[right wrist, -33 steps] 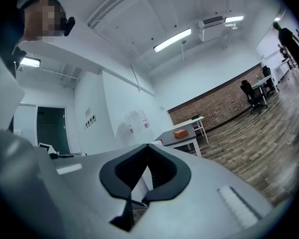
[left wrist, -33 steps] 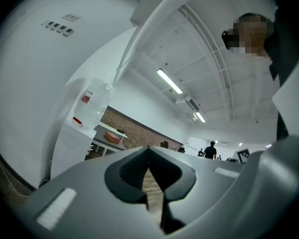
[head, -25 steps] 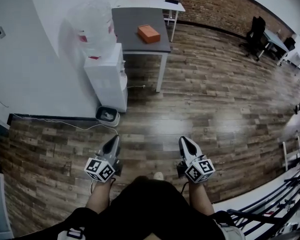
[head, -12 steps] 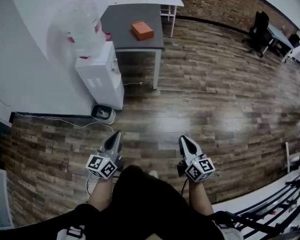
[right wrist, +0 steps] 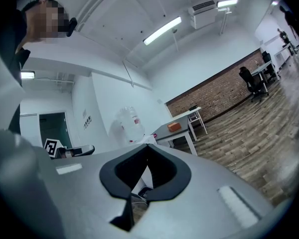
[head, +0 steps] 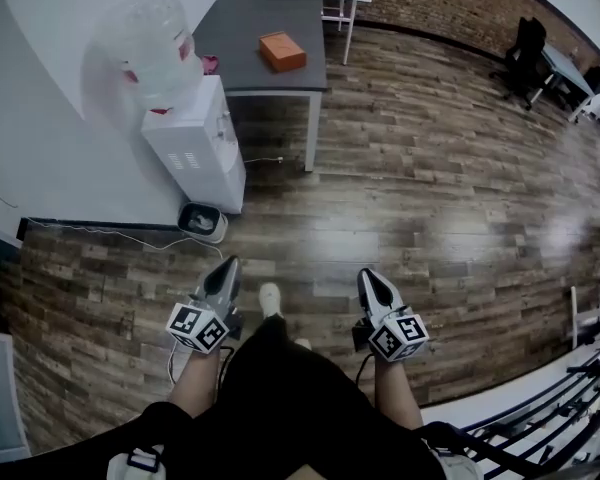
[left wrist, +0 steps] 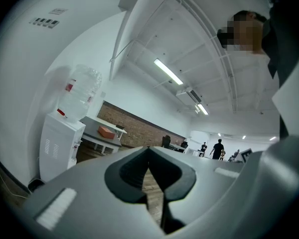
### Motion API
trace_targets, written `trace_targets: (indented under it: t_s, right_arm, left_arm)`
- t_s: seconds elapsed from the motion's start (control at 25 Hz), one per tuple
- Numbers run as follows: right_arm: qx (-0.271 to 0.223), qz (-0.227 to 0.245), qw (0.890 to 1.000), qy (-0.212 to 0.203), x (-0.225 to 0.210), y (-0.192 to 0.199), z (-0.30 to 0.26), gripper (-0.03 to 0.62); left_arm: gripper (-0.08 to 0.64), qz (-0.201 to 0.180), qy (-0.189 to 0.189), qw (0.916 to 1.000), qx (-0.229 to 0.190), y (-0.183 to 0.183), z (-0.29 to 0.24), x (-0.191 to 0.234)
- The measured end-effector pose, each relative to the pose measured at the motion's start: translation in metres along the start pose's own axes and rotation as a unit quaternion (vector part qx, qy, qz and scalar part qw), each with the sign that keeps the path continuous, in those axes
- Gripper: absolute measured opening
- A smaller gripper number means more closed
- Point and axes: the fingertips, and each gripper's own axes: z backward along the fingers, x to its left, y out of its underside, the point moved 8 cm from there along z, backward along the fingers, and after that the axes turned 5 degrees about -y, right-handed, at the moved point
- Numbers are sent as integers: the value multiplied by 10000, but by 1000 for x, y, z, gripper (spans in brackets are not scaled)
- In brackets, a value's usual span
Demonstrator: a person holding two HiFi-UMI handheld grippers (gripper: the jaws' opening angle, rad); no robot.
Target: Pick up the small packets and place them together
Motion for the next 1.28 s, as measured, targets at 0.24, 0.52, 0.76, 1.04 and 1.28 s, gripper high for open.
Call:
trace_targets:
  t_s: [0.24,0.52,0.76,1.04,1.28]
  right_arm:
    - [91,234,9996,101,-19,-14,-29,3]
    - [211,543,9983,76,-29,-38,-104,3]
    - [181,638,9977,143,-31,-48,-164,3]
    - [63,1076,9938,282,-22,-53,-209,3]
    - [447,1610,9855,280,-18,-45,-235,3]
  left_arm:
    - [-2,172,123,9997,89,2,-41,29]
    - [-2,37,451,9990,28,-23,-104,69]
    - [-2,-241,586,9980,8,-46,-137,111]
    - [-2,-337,540,9980,10,-57,-150,149]
    - [-2,-204,428,9988,121,-51,-155,169]
